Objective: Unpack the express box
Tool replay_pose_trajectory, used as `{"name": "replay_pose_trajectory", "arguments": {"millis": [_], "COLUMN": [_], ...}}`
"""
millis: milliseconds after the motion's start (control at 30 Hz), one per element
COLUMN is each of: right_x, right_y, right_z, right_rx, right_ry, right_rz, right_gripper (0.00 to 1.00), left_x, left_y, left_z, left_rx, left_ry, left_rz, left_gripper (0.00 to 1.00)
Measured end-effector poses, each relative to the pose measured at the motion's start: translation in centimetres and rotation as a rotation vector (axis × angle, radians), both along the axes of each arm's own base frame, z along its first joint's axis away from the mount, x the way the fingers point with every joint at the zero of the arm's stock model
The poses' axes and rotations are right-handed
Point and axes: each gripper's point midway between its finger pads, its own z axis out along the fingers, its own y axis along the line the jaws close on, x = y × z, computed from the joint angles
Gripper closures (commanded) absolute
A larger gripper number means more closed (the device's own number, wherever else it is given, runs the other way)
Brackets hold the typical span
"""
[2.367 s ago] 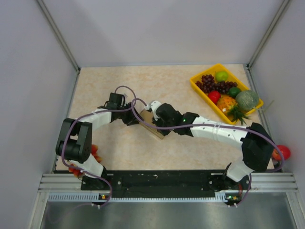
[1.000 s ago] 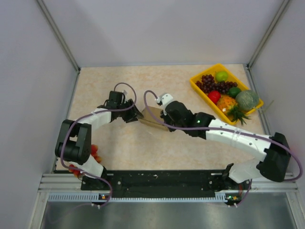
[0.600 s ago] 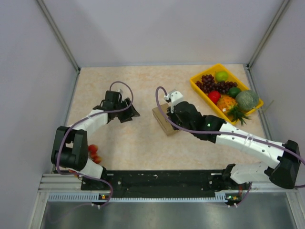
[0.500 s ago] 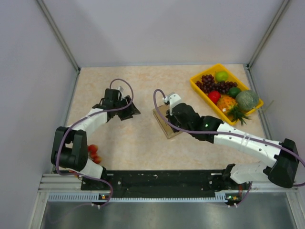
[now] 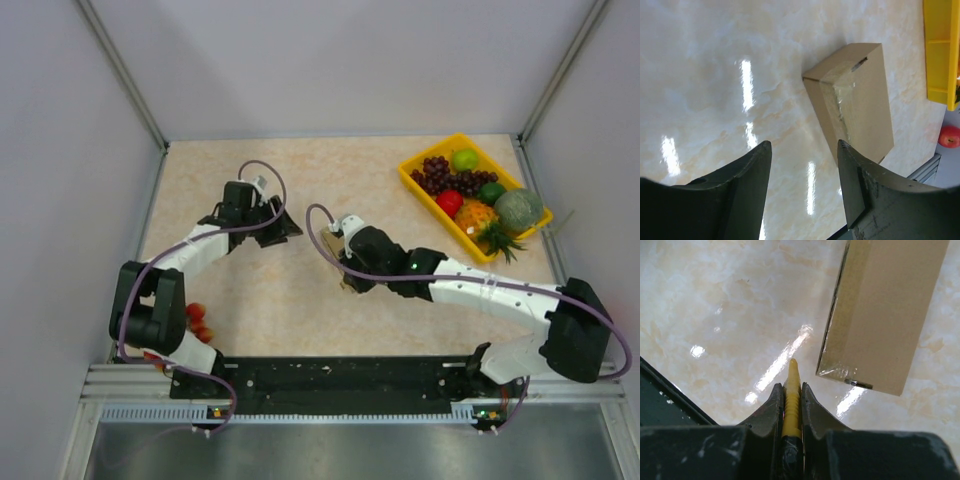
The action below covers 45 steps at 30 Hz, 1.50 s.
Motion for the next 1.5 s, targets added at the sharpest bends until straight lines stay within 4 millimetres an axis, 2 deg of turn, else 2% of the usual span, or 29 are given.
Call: {"name": "replay_pose_trajectory", "arguments": {"millis": [67,167,300,367,567,700,833,967,1067,1233,1500], "right_x": [-0.1,-0.1,-0.3,-0.3,0.6,1.3,1.8,2.6,2.9,3.5,5.1], "right_y": [0.3,0.8,0.5,0.2,0.0,-0.2,-0.9,-2.7,-4.1,-6.0,-7.4], "right_z": [-1.2,-3.0,-4.7,-5.3,-5.6,-5.4,-5.5,-5.7,-5.5,-5.0,-5.2], "right_rx": [-0.012,-0.034,-0.031,-0.037,-0.03,-0.031,-0.041,-0.039,-0.031,-0.018,-0.019], "right_ry": [0.02,0.052,0.062,0.057,0.008,-0.018,-0.028,-0.026,-0.026,-0.035,-0.038], "right_rz": [0.01,0.012,-0.005,-0.011,-0.039,-0.064,-0.099,-0.165,-0.21,-0.274,-0.34], "right_gripper": [1.0,1.0,1.0,1.0,1.0,1.0,1.0,1.0,1.0,1.0,1.0], "left_x": [0.6,2.7,6.0,7.3,8.9,9.0,8.9,8.4,7.6,4.2,-1.2], "left_y": [-0.8,-3.2,-7.9,-10.7,-17.1,-19.5,-19.3,-16.7,-14.6,-10.8,-8.9], "left_z": [0.2,1.1,2.5,2.5,0.0,-2.1,-3.6,-6.1,-6.2,-6.4,-6.9], "left_rx": [-0.012,-0.044,-0.112,-0.158,-0.27,-0.263,-0.162,-0.025,0.021,0.091,0.066], "left_ry": [-0.016,-0.076,-0.182,-0.219,-0.204,-0.172,-0.168,-0.127,-0.115,-0.062,-0.001], "left_rz": [-0.021,-0.073,-0.173,-0.225,-0.341,-0.385,-0.383,-0.36,-0.342,-0.317,-0.348], "left_gripper": [0.4,0.48,0.48,0.48,0.48,0.49,0.51,0.52,0.53,0.53,0.55]}}
